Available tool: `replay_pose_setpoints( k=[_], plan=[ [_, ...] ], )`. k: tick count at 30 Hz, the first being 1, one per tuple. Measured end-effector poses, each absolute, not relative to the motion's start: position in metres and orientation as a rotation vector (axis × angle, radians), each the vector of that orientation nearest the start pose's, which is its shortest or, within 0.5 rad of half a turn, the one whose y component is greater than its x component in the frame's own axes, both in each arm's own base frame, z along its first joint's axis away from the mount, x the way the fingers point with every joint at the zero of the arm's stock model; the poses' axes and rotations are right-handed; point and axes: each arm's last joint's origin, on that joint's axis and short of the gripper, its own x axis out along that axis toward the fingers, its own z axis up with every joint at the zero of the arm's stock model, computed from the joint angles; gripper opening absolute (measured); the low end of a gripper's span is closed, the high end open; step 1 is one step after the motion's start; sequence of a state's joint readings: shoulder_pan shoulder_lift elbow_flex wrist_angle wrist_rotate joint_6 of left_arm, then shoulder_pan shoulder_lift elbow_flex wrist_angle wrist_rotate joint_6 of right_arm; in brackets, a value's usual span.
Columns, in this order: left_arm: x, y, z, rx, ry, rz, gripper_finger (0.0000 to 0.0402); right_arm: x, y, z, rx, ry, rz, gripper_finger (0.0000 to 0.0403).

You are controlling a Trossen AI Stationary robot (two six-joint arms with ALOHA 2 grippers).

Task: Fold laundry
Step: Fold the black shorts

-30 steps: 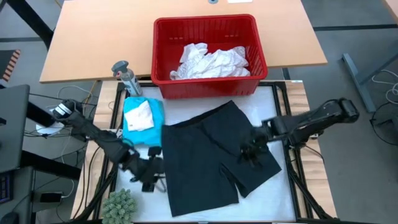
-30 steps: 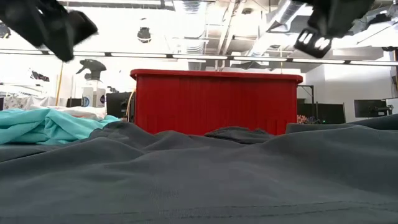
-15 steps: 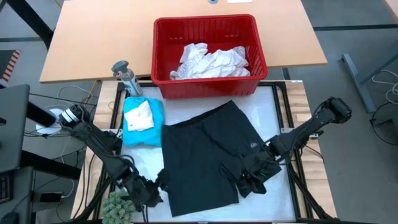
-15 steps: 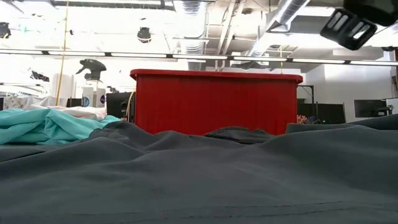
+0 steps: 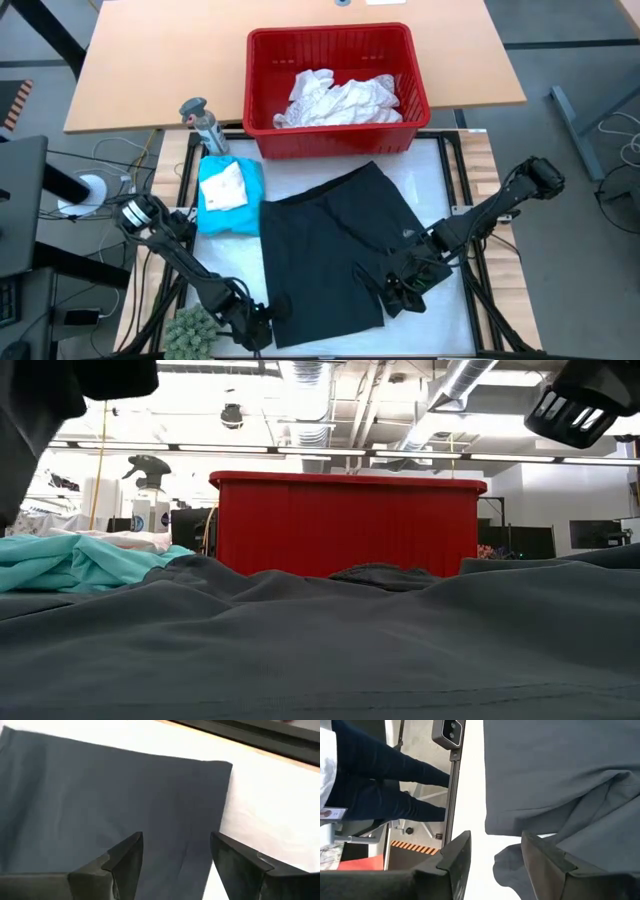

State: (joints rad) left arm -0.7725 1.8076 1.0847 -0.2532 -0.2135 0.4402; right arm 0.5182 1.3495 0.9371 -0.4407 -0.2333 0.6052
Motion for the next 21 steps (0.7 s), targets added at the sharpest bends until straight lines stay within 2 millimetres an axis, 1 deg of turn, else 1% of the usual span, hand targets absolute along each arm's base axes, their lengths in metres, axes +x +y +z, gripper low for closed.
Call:
replay_pose_setpoints(
  k=[3,7,9,11,14,17,19,21],
  plan=[
    [0.261,-0.248,0.157,0.848,0.772,-0.755,0.0220,0.234,0.141,0.246,0.417,1.042,0.418,0.0197],
    [0.261,-0.248,0.155,0.871,0.768,-0.776,0.0220,0.234,0.142,0.246,0.415,1.043,0.423,0.0196],
    [0.266,-0.250,0.151,0.866,0.739,-0.769,0.0220,0.234,0.143,0.246,0.415,1.039,0.425,0.0196],
    [0.268,-0.251,0.143,0.871,0.749,-0.767,0.0219,0.234,0.143,0.246,0.421,1.040,0.422,0.0196],
    [0.272,-0.252,0.138,0.868,0.745,-0.754,0.0212,0.234,0.143,0.246,0.439,1.041,0.415,0.0196],
    [0.274,-0.249,0.137,0.861,0.756,-0.746,0.0180,0.234,0.143,0.246,0.457,1.046,0.404,0.0196],
    [0.275,-0.248,0.136,0.869,0.759,-0.742,0.0139,0.234,0.143,0.246,0.466,1.048,0.400,0.0195],
    [0.276,-0.246,0.136,0.897,0.756,-0.722,0.0086,0.234,0.143,0.246,0.473,1.051,0.395,0.0192]
  ],
)
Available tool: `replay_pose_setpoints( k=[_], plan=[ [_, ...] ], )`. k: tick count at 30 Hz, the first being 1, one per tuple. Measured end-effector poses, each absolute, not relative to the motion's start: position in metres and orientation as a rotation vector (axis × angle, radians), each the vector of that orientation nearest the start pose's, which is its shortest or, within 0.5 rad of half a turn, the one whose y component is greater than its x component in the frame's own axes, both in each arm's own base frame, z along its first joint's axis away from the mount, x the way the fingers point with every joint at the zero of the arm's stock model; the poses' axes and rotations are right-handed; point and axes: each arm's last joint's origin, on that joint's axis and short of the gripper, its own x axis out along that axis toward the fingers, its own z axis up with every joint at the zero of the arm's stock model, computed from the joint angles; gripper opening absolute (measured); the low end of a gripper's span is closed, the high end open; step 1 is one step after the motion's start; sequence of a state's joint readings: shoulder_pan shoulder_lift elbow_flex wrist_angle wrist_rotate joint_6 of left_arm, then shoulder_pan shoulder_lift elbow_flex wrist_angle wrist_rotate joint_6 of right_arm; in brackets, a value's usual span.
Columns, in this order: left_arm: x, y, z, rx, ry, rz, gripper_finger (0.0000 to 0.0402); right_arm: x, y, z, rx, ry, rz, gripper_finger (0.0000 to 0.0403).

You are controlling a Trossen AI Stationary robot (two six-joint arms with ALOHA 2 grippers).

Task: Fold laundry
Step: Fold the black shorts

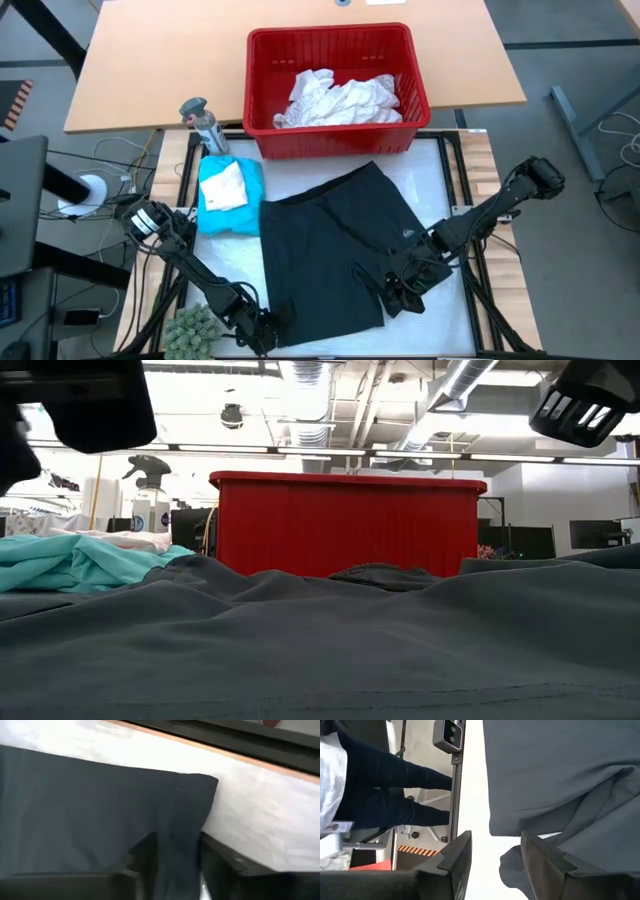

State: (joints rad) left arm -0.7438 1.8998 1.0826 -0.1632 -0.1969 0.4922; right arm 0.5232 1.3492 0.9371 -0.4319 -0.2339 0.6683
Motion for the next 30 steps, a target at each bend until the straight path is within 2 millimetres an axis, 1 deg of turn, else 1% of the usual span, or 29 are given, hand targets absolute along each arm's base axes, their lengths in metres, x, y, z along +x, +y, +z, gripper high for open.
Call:
replay_pose_setpoints(
  k=[2,3,6,8,11,14,18,21,23,24,27,30],
  plan=[
    [0.280,-0.244,0.137,0.946,0.753,-0.679,0.0029,0.234,0.143,0.246,0.488,1.054,0.387,0.0183],
    [0.283,-0.241,0.138,0.967,0.753,-0.640,0.0016,0.234,0.143,0.246,0.496,1.055,0.384,0.0177],
    [0.294,-0.233,0.143,0.992,0.747,-0.499,0.0005,0.235,0.143,0.250,0.501,1.019,0.403,0.0156],
    [0.303,-0.226,0.147,0.987,0.748,-0.437,0.0002,0.235,0.144,0.254,0.477,0.984,0.433,0.0143],
    [0.320,-0.215,0.157,0.892,0.734,-0.429,0.0001,0.236,0.142,0.255,0.438,0.961,0.448,0.0127],
    [0.338,-0.202,0.165,0.759,0.689,-0.399,0.0001,0.235,0.135,0.251,0.400,0.982,0.335,0.0112],
    [0.356,-0.190,0.178,0.666,0.636,-0.424,0.0000,0.231,0.123,0.238,0.365,1.065,0.100,0.0083],
    [0.362,-0.186,0.185,0.635,0.639,-0.401,0.0000,0.233,0.120,0.229,0.350,1.100,0.018,0.0050],
    [0.365,-0.186,0.192,0.638,0.641,-0.364,0.0000,0.235,0.120,0.219,0.347,1.116,-0.042,0.0024],
    [0.366,-0.186,0.197,0.648,0.652,-0.344,0.0000,0.236,0.120,0.213,0.342,1.131,-0.072,0.0017],
    [0.368,-0.188,0.211,0.675,0.709,-0.336,0.0000,0.242,0.122,0.194,0.353,1.188,-0.154,0.0018],
    [0.368,-0.190,0.224,0.658,0.745,-0.381,0.0000,0.249,0.126,0.171,0.371,1.257,-0.232,0.0018]
  ],
)
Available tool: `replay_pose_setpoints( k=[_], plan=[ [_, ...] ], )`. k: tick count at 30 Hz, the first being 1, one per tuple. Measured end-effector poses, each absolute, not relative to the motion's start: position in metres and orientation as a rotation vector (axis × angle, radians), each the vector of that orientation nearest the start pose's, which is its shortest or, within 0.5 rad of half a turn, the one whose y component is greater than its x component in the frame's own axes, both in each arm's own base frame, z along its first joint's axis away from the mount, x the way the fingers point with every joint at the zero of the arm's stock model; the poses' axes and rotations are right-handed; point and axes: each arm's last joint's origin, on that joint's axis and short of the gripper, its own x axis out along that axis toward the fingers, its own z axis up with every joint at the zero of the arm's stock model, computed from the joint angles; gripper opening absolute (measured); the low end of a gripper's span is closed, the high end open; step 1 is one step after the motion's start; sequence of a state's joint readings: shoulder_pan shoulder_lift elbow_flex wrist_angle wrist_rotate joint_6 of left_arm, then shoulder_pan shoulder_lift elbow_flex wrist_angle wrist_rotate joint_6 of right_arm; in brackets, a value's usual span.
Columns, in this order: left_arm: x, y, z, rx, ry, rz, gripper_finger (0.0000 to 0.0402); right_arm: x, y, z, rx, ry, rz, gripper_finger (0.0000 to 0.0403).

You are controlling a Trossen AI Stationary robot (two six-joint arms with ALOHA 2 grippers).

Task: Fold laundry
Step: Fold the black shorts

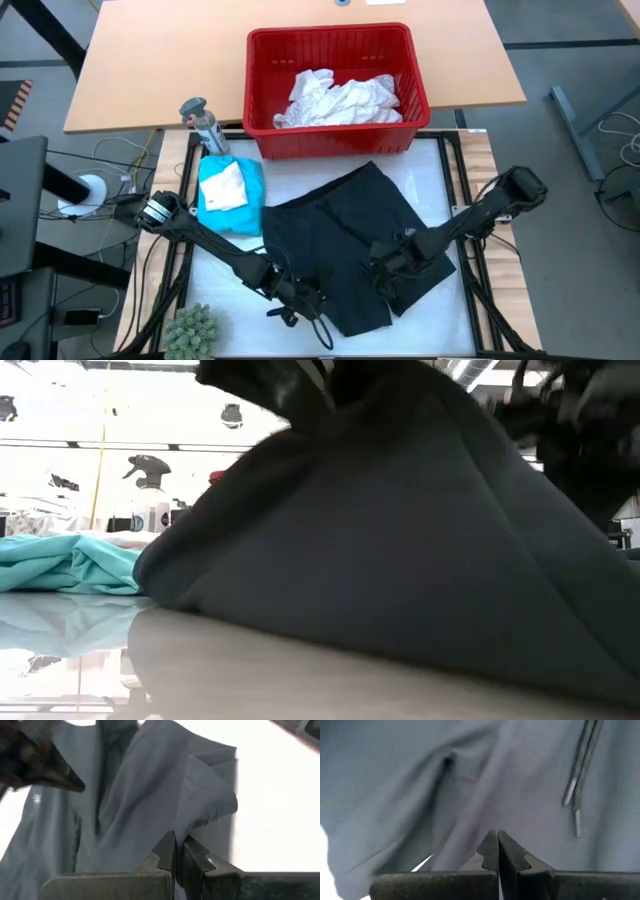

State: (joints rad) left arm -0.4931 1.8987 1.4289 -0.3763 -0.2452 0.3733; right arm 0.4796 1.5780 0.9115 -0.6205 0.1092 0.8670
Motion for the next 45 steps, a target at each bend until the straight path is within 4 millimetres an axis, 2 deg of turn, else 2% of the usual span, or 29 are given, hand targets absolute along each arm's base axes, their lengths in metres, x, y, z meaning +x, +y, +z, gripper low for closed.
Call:
replay_pose_setpoints(
  k=[3,9,15,20,24,29,33,36,38,41,45],
  plan=[
    [0.365,-0.190,0.226,0.642,0.793,-0.419,0.0000,0.249,0.129,0.150,0.386,1.335,-0.328,0.0016],
    [0.361,-0.191,0.223,0.582,0.837,-0.474,0.0000,0.253,0.117,0.135,0.326,1.427,-0.386,0.0016],
    [0.363,-0.194,0.223,0.670,0.764,-0.596,0.0000,0.261,0.073,0.135,0.216,1.481,-0.416,0.0016],
    [0.372,-0.191,0.229,0.741,0.652,-0.620,0.0000,0.274,0.031,0.139,0.187,1.455,-0.445,0.0016],
    [0.373,-0.189,0.234,0.769,0.659,-0.614,0.0000,0.281,0.021,0.153,0.206,1.438,-0.457,0.0023],
    [0.372,-0.189,0.245,0.827,0.680,-0.649,0.0011,0.278,0.042,0.188,0.235,1.342,-0.328,0.0042],
    [0.369,-0.188,0.244,0.815,0.709,-0.711,0.0020,0.251,0.067,0.226,0.276,1.271,-0.235,0.0047],
    [0.368,-0.185,0.242,0.814,0.723,-0.742,0.0019,0.231,0.091,0.258,0.368,1.112,-0.133,0.0048],
    [0.371,-0.182,0.243,0.831,0.710,-0.744,0.0015,0.223,0.112,0.273,0.429,1.007,-0.026,0.0049],
    [0.378,-0.174,0.245,0.834,0.673,-0.727,0.0007,0.220,0.145,0.282,0.450,0.850,0.063,0.0050],
    [0.383,-0.164,0.246,0.794,0.660,-0.738,0.0002,0.217,0.182,0.273,0.419,0.755,0.079,0.0053]
  ],
)
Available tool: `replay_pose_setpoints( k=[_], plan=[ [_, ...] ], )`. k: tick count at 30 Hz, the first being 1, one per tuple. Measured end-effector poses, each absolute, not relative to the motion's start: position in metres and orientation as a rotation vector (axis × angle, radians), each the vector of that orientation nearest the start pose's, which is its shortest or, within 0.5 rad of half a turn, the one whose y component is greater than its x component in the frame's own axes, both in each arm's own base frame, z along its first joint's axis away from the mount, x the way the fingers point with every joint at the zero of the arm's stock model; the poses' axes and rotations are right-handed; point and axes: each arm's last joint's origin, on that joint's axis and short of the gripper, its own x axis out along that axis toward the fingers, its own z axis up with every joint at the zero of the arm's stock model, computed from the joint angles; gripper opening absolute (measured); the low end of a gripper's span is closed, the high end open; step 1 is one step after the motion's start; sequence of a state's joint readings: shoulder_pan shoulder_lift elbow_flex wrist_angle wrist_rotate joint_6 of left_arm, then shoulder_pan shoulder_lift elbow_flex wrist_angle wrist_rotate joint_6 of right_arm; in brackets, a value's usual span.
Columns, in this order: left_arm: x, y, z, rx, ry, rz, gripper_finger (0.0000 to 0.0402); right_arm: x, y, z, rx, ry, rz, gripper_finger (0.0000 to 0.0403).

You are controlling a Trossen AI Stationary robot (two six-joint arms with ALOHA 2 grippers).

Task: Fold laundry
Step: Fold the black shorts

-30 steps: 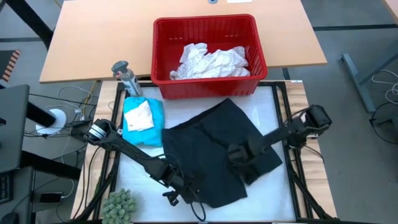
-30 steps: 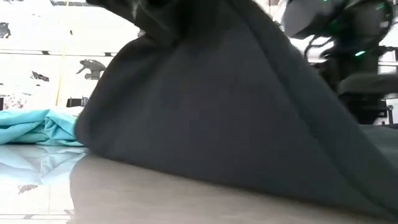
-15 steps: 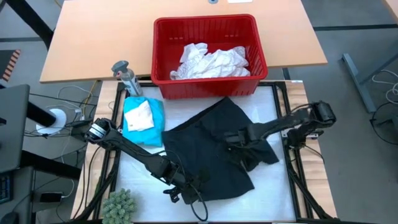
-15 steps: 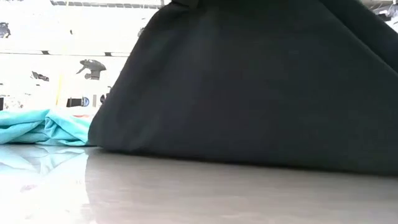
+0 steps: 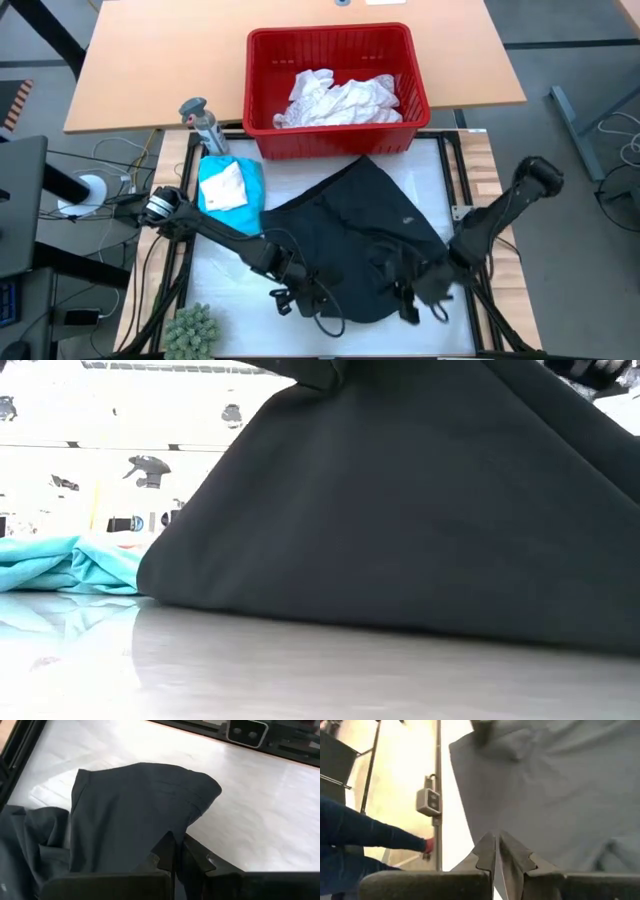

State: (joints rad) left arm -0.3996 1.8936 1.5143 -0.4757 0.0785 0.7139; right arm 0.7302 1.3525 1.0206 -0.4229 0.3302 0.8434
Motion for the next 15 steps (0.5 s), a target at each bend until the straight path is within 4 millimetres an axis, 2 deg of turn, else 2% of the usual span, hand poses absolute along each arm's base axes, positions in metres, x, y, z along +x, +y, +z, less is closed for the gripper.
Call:
replay_pose_setpoints(
  k=[4,7,12,15],
  plan=[
    [0.388,-0.159,0.246,0.771,0.628,-0.752,0.0001,0.223,0.206,0.262,0.455,0.680,0.078,0.0080],
    [0.393,-0.155,0.247,0.722,0.581,-0.760,0.0001,0.232,0.216,0.251,0.465,0.655,0.063,0.0122],
    [0.400,-0.148,0.248,0.600,0.518,-0.790,0.0000,0.248,0.218,0.229,0.482,0.686,0.016,0.0213],
    [0.403,-0.146,0.251,0.586,0.482,-0.784,0.0000,0.255,0.217,0.219,0.517,0.716,-0.009,0.0253]
  ],
)
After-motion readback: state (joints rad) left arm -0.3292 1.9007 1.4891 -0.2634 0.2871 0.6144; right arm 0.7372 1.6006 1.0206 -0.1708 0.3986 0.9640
